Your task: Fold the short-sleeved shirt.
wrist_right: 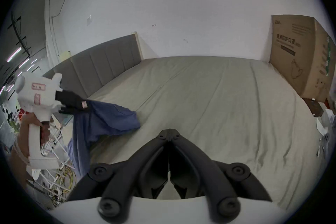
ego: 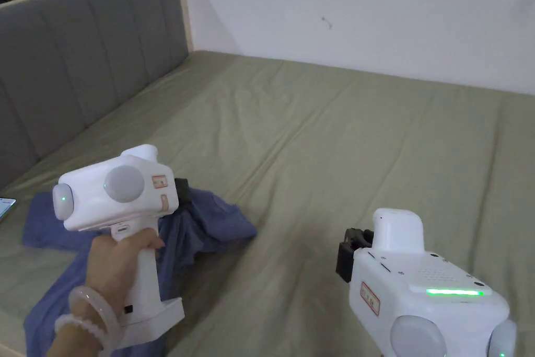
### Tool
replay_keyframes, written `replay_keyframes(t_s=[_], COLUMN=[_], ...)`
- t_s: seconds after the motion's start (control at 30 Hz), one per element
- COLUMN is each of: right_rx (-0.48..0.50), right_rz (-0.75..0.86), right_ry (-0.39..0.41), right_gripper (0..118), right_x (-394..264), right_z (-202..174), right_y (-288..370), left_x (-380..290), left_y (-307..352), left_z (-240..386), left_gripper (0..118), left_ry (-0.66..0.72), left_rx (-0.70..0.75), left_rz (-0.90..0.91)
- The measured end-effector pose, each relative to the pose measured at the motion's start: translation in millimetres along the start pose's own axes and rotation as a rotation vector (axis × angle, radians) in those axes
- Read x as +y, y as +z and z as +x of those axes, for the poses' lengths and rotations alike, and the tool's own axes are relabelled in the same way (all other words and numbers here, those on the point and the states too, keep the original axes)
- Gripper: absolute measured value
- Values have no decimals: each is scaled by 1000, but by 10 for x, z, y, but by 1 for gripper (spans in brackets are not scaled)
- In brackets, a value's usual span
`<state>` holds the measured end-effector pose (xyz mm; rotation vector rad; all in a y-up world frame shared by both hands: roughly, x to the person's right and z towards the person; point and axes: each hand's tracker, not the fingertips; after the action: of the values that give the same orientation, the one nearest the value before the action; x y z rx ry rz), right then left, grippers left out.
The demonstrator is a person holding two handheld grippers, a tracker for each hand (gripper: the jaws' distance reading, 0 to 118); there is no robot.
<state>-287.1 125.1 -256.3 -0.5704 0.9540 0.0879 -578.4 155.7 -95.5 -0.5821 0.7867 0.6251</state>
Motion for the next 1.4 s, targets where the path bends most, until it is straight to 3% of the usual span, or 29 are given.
replay_keyframes(t_s=[0.1,0.3,0.63,0.83,0.93,1.07,1.17,1.2,1.23,1.33,1.4], right_rx=[-34,-191,-491,-584,-616,-598,-577,-571,-565,-549,-536], right_rz=[43,139,255,223,165,115,100,92,85,74,70], right_ry=[-50,-111,-278,-375,-355,-342,-357,-357,-354,-340,-328], right_gripper=[0,0,0,0,0,0,0,0,0,0,0], right_x=[69,196,160,-120,-248,-370,-432,-436,-452,-433,-412], right_z=[222,860,2092,2524,2575,2541,2495,2481,2455,2400,2344], right_y=[186,737,1743,1962,1904,1796,1711,1677,1657,1600,1584], left_x=[161,119,-885,-2160,-2724,-3055,-3030,-2993,-2950,-2807,-2635], left_y=[148,263,370,-210,-453,-559,-577,-578,-573,-485,-379], left_z=[520,1818,3596,3753,3640,3535,3485,3482,3478,3456,3402], left_gripper=[5,5,5,5,5,6,7,13,31,106,110], left_ry=[-64,-237,-379,-539,-604,-683,-653,-638,-633,-623,-605], left_rx=[-107,-321,-777,-684,-584,-511,-520,-524,-527,-535,-556], left_rz=[35,32,-117,-406,-518,-537,-529,-539,-548,-526,-472])
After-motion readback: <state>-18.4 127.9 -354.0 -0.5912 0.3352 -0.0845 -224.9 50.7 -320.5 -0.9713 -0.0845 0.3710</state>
